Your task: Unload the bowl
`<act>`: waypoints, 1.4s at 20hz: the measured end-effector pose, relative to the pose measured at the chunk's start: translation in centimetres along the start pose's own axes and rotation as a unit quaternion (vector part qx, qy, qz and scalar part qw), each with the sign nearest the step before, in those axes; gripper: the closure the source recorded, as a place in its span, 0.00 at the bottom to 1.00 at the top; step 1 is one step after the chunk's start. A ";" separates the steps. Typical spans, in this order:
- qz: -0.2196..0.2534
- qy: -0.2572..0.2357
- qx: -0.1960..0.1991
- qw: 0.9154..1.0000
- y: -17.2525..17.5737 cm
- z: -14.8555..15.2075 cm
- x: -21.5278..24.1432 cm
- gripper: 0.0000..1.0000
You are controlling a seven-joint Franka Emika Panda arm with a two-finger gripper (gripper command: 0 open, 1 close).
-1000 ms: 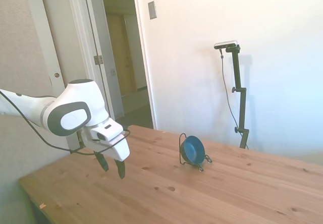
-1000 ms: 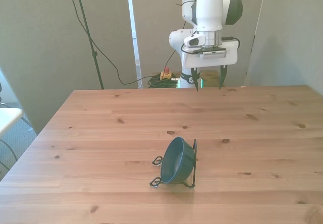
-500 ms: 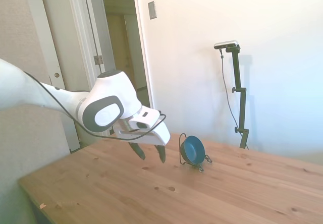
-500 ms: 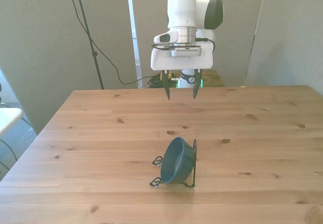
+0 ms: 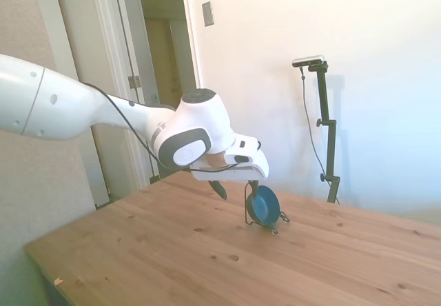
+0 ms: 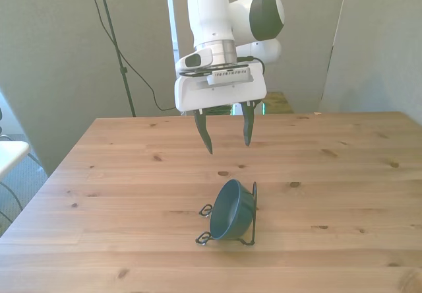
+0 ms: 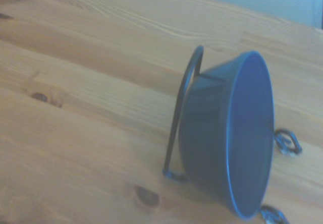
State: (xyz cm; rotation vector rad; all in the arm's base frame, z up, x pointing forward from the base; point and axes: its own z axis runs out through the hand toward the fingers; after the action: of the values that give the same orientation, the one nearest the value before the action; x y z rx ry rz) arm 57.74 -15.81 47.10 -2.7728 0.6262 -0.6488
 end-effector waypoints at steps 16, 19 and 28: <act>-0.096 -0.086 0.061 0.990 0.6 4.9 5.1 0.00; -0.098 -0.077 0.058 0.990 1.0 4.8 5.4 0.00; -0.118 -0.115 0.090 0.982 2.0 7.9 6.1 0.00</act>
State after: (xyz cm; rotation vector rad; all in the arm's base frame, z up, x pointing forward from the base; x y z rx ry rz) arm 65.64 -19.44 41.81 -2.7158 0.1826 -0.3960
